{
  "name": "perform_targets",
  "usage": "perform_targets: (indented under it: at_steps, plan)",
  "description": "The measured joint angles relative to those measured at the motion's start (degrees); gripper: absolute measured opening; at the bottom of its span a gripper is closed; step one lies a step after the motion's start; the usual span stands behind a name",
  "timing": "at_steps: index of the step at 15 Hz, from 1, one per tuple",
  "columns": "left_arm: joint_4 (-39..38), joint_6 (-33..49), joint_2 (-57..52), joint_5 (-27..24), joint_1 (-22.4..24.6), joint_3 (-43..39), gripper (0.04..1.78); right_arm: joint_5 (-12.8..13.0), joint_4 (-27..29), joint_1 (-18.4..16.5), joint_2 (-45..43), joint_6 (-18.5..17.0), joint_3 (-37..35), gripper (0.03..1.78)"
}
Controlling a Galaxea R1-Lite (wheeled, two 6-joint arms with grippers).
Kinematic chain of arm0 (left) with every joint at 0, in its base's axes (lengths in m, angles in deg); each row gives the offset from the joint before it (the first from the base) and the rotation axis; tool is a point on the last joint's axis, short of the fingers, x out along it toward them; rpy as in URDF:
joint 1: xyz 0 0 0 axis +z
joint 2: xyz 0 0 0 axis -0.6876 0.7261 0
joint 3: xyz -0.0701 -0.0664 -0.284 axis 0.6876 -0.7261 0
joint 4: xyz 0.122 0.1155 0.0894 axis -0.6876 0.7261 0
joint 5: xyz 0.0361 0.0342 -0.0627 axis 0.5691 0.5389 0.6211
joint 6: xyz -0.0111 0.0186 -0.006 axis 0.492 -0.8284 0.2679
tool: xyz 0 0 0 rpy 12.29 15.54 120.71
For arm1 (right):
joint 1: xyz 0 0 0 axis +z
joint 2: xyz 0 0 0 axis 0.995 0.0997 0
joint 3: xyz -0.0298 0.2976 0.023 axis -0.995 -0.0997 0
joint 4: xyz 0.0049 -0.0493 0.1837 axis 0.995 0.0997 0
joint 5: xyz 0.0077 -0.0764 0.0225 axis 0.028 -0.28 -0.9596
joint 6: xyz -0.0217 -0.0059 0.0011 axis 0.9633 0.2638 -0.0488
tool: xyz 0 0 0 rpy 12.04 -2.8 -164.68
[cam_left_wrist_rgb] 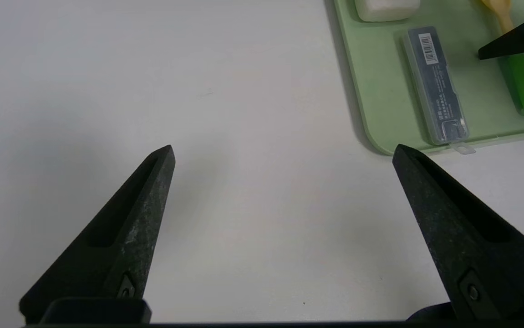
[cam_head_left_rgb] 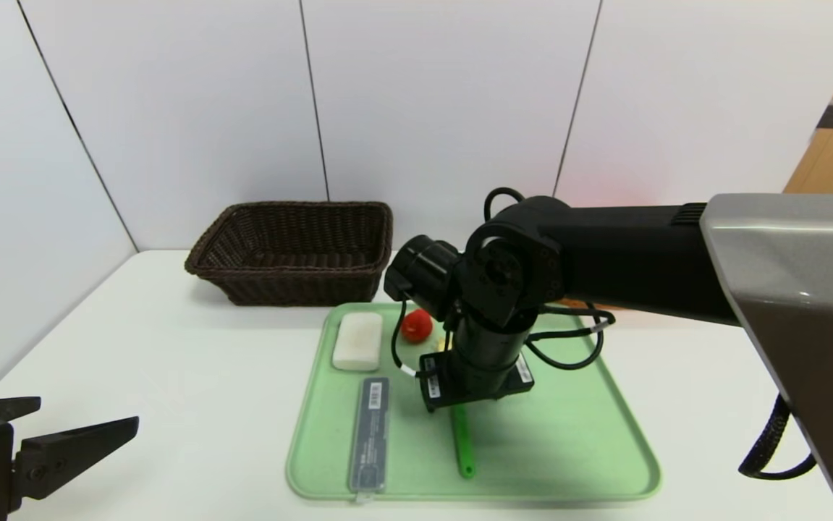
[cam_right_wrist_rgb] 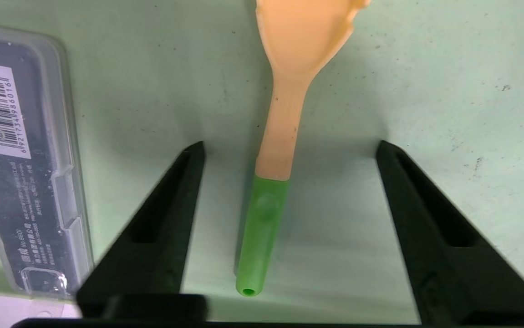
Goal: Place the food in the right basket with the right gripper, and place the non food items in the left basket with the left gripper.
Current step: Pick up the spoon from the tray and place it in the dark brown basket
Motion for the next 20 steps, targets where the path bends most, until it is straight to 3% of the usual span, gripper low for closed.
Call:
perform_targets:
  at_steps: [4, 5, 6, 9, 12, 15, 17, 20]
  plan:
    - [0.0, -0.1, 0.0, 0.0, 0.0, -0.3, 1.69, -1.7, -0.1, -0.2, 0.2, -0.8, 0.0, 0.79]
    - [0.1, 0.0, 0.0, 0.0, 0.0, -0.4, 1.69, -2.8, 0.0, -0.4, 0.1, -1.2, 0.0, 0.53]
    - [0.1, -0.1, 0.0, 0.0, 0.0, -0.4, 1.69, -3.6, -0.3, -0.4, 0.1, -2.2, 0.0, 0.12]
    - [0.1, -0.1, 0.0, 0.0, 0.0, -0.6, 1.69, -4.5, -0.5, -0.9, -0.1, -3.3, 0.0, 0.12]
    - [0.1, 0.0, 0.0, 0.0, 0.0, -0.8, 1.69, -8.7, -1.5, -2.5, -1.3, -3.3, -0.1, 0.12]
    - [0.0, -0.1, -0.2, 0.0, 0.0, -1.5, 1.69, -9.1, -3.4, -3.6, -4.1, -2.9, 0.0, 0.13]
    - [0.0, 0.0, -0.5, 0.0, 0.0, -1.9, 1.69, -8.9, -4.9, -3.9, -6.9, -1.6, 0.0, 0.13]
    - [0.0, 0.0, -0.7, 0.0, 0.0, -2.4, 1.69, -10.0, -14.5, -4.1, -10.3, 3.6, -0.2, 0.13]
